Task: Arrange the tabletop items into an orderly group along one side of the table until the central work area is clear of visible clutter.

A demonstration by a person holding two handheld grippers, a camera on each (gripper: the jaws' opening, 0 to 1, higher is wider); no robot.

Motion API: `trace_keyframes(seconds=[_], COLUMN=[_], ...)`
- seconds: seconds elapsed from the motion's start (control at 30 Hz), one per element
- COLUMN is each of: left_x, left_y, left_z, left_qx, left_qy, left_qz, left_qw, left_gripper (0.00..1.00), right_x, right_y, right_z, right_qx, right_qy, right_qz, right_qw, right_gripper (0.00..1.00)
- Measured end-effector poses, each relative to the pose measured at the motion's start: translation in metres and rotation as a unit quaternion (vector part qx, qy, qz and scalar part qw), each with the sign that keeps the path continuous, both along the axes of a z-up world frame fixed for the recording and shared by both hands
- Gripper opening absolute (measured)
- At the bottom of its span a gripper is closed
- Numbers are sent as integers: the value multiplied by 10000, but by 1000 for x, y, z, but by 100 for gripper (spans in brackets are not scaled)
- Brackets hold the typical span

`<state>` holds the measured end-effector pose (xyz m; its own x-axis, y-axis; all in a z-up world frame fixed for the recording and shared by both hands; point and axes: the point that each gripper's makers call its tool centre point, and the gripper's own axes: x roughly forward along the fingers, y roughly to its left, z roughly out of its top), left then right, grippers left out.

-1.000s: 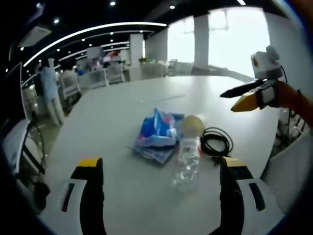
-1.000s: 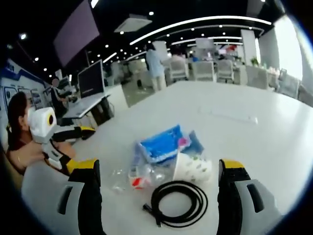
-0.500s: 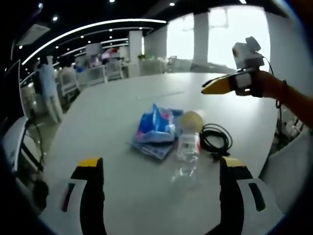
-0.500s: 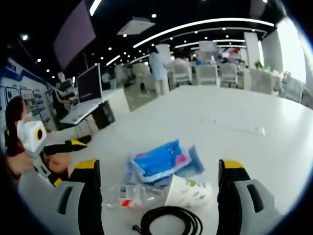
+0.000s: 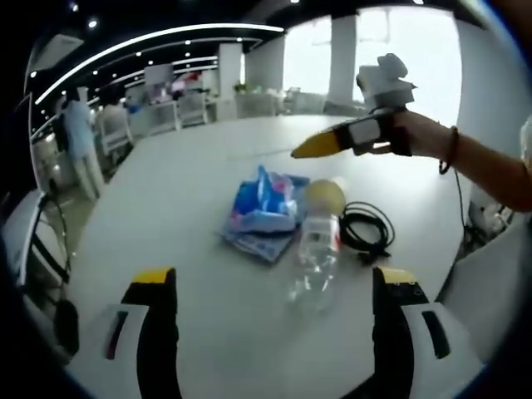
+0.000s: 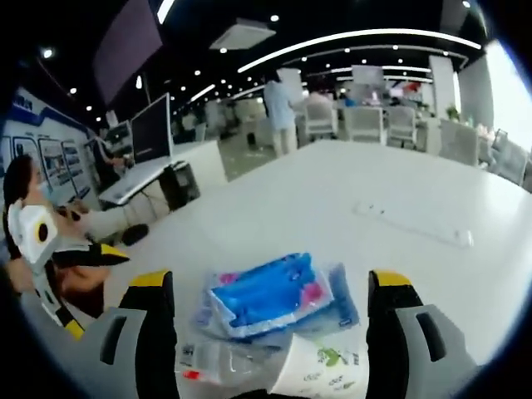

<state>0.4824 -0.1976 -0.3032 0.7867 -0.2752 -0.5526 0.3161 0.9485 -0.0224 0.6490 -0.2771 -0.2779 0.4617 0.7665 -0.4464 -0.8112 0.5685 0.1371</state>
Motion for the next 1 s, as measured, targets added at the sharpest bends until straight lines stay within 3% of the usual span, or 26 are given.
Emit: trace_keyframes(seconds=[0.27,0.47,0.63,0.77,1.0], left_x=[2,0,0,-1,-1], left_y=[-1,2,2,3,4], left_z=[3,-3,-4,-5,-5], left_qx=[-35,89,114,60,19], left_qy=[-113,10,34,64,79], left_qz=[-2,8,-17,19,57], left_qw=[9999,10000,9999,10000,10000], left_gripper=[95,94,94,94,92], right_x=[24,37,47,56,60], right_y=[20,31,36,36,37], right_z=[-13,-24,-31,-43,-63], right_qx=[-6,-62,-3,-253,-386], right_qy=[-12,-121,-191,-434,-310], right_qz=[129,261,331,394,469], right_qw=[9999,9996,9993,9980,9977], right_gripper=[93,88,81,72,59])
